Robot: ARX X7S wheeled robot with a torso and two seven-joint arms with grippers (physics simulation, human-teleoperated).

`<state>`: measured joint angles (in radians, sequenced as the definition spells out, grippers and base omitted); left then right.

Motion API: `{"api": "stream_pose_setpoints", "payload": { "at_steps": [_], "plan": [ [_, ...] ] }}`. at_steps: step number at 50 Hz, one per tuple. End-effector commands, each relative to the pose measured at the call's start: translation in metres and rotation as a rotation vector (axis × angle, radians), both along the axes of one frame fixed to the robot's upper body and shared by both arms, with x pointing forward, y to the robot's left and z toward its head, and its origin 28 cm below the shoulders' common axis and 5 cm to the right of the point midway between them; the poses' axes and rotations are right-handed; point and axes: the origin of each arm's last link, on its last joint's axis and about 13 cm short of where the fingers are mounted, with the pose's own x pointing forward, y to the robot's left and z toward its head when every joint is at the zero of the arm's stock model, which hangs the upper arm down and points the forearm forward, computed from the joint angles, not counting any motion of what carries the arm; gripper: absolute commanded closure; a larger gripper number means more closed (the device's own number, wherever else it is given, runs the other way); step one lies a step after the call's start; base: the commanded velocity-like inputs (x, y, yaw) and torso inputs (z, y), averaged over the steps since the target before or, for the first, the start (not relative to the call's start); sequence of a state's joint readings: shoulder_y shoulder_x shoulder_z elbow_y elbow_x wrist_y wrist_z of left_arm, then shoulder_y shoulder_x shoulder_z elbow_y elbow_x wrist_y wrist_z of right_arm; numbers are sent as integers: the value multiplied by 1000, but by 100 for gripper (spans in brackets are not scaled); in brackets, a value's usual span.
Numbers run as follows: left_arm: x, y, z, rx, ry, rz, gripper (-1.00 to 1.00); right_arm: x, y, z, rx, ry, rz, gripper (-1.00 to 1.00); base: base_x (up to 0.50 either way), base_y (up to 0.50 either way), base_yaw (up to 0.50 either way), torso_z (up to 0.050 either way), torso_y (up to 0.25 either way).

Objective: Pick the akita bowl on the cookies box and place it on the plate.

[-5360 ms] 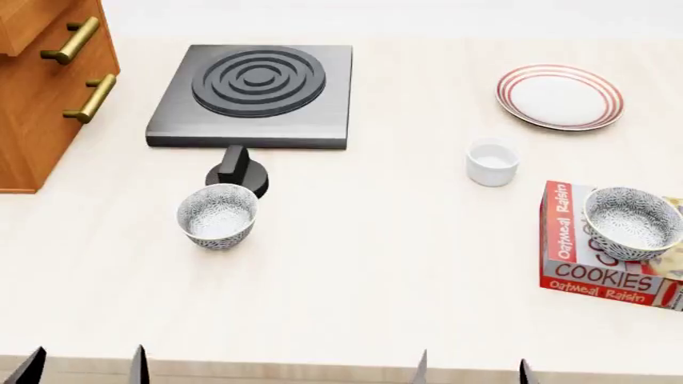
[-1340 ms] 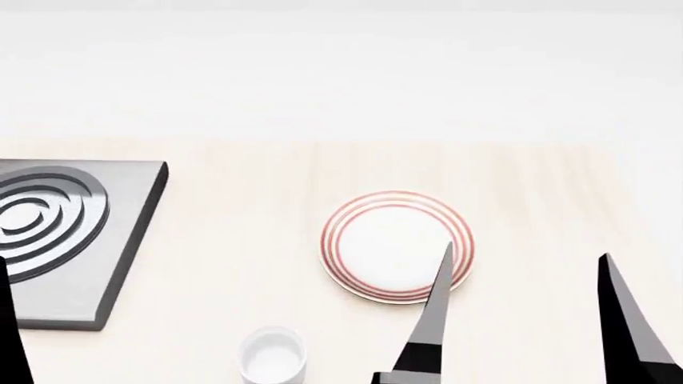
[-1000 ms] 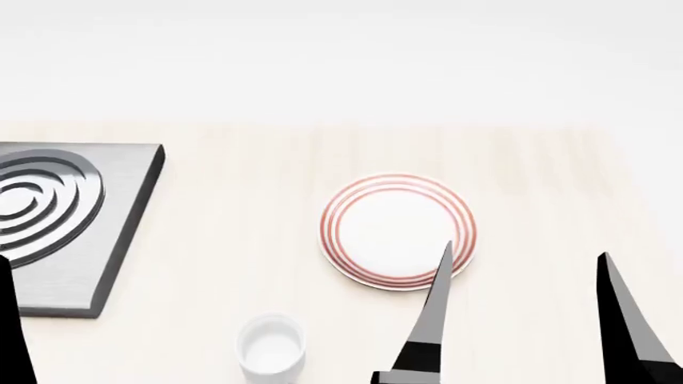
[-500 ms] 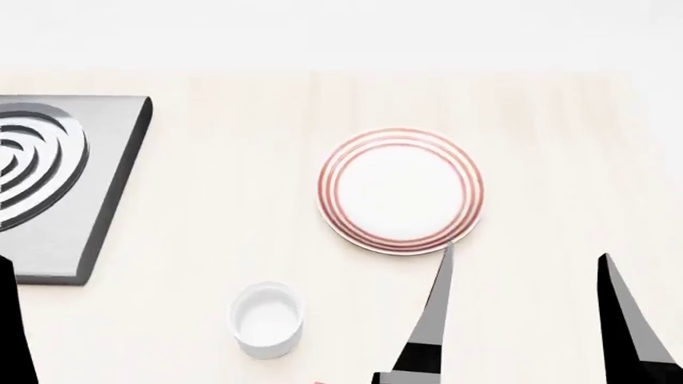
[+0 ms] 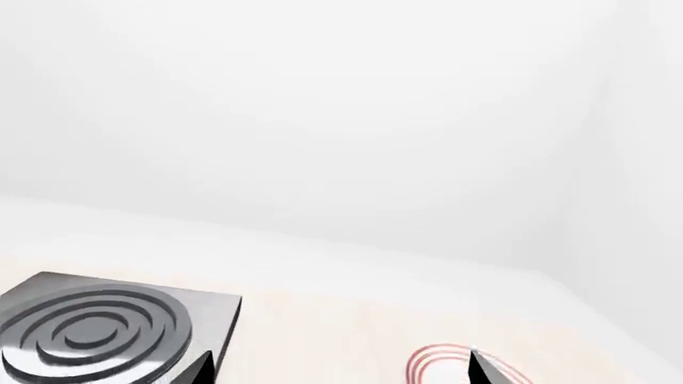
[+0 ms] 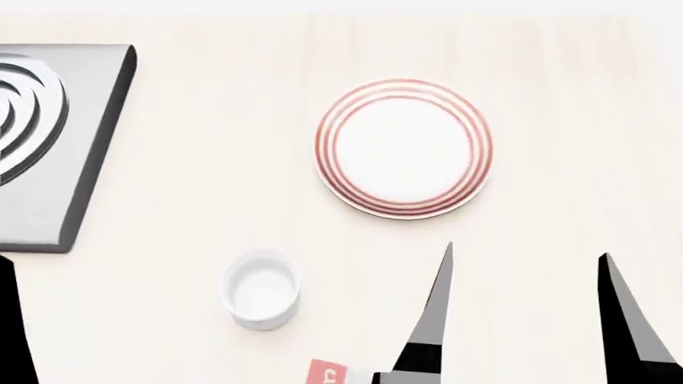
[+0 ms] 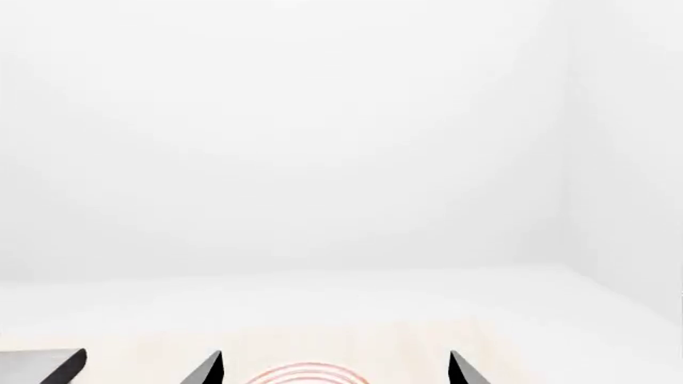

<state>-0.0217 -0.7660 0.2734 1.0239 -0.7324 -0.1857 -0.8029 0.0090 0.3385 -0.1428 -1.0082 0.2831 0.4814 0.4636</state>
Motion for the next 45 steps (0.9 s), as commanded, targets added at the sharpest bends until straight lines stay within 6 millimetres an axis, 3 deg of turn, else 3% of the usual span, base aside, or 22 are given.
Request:
{"api": "stream_pose_setpoints", "payload": {
  "at_steps": [1, 23, 26, 32, 45],
  "plan": [
    [0, 0, 0, 1, 0, -1, -100, 0, 0, 0, 0, 0, -1, -100, 0, 0, 0, 50, -131],
    [1, 0, -3, -37, 2, -26, -100, 0, 0, -3, 25, 51, 26, -100, 0, 0, 0, 45, -119],
    [1, 1, -2, -41, -4, -23, -100, -5, -1, -2, 17, 51, 37, -100, 0, 0, 0, 0, 0],
    [0, 2, -1, -54, 0, -29, -100, -20, -3, 3, 112, 97, 247, -100, 0, 0, 0, 0, 0],
    [0, 2, -1, -49, 3, -28, -100, -54, -17, 9, 112, 158, 238, -100, 0, 0, 0, 0, 0]
  ]
}}
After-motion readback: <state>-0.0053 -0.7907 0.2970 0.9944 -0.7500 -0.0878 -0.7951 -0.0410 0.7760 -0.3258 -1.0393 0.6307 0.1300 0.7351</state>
